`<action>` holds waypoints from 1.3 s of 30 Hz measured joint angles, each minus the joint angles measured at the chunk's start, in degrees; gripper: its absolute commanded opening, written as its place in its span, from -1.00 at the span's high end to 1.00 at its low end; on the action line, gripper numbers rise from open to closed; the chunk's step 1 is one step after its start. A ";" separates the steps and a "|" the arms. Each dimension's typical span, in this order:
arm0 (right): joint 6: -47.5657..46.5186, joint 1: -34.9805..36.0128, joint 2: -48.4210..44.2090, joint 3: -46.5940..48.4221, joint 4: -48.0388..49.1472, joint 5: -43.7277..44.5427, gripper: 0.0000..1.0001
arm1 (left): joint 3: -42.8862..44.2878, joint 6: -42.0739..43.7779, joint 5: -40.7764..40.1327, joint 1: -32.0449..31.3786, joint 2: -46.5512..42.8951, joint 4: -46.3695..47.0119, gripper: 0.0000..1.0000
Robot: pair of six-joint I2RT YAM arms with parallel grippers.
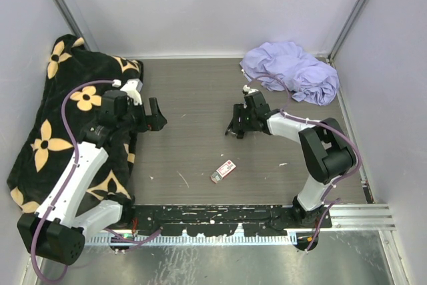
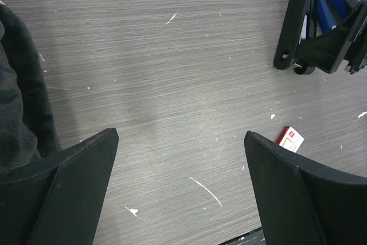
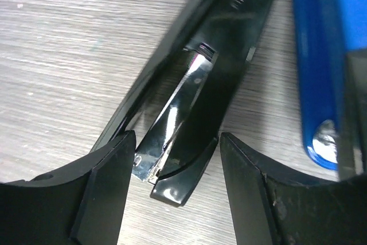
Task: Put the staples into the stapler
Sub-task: Adjust the stapler at the center of the board, then pick up the stapler from the center of the board.
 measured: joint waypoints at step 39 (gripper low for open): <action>0.76 -5.68 -24.46 -11.65 3.32 -11.47 -0.54 | 1.81 8.79 10.95 -16.31 49.33 54.97 0.06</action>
